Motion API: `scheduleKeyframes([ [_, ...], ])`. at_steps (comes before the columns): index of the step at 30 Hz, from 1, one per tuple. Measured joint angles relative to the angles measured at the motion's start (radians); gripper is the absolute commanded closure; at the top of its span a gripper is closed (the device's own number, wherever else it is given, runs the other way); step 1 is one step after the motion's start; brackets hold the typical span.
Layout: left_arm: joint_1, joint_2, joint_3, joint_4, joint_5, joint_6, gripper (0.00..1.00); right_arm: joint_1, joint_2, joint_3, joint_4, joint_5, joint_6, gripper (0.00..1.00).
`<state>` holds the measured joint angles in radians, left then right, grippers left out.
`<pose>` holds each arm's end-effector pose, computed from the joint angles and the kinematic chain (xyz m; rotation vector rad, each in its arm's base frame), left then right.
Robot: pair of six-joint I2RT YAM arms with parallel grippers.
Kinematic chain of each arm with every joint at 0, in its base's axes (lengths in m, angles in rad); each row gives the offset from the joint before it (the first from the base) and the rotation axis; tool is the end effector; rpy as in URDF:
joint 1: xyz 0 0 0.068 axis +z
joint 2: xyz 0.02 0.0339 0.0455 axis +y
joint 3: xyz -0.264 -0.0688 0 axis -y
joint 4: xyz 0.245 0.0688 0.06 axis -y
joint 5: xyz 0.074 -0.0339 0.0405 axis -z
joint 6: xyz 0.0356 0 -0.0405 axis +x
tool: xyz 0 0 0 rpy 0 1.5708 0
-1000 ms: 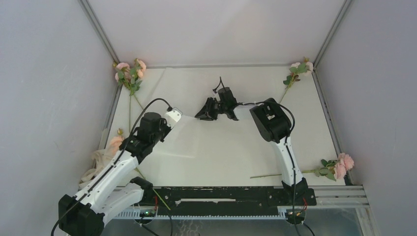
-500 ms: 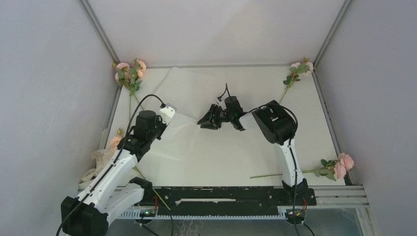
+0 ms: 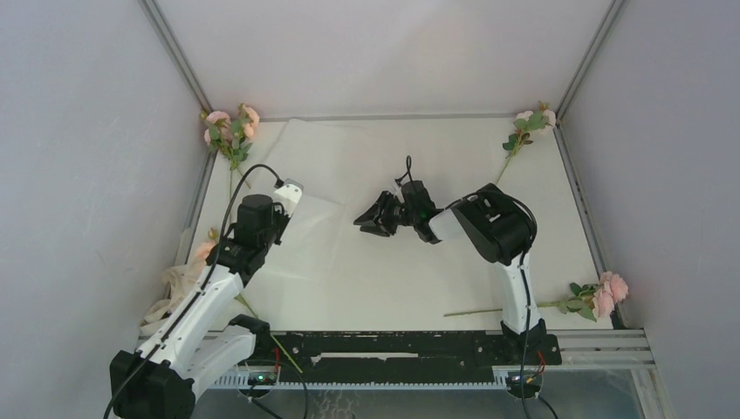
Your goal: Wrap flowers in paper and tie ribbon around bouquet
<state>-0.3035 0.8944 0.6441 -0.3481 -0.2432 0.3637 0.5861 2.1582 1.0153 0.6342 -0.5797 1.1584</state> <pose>0.1902 -0.0506 0.2557 0.5754 2.0864 0.2982 0.3335 0.2448 0.0847 0.2752 2.4311 1.5461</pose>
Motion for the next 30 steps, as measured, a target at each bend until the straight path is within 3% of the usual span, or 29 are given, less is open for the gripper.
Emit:
scheduleKeyframes([
  [10, 0.001, 0.0, 0.0, -0.007, 0.016, -0.01, 1.0, 0.073, -0.004, -0.01, 0.029, 0.116, 0.041, 0.49],
  [25, 0.001, 0.0, 0.057, -0.044, 0.115, -0.024, 1.0, 0.141, 0.096, 0.201, -0.063, 0.199, 0.051, 0.49],
  [27, 0.001, -0.002, 0.062, -0.044, 0.121, -0.024, 1.0, 0.148, 0.121, 0.24, -0.072, 0.19, 0.054, 0.55],
  [30, 0.001, -0.007, 0.063, -0.045, 0.125, -0.024, 1.0, 0.157, 0.153, 0.288, -0.085, 0.176, 0.053, 0.81],
])
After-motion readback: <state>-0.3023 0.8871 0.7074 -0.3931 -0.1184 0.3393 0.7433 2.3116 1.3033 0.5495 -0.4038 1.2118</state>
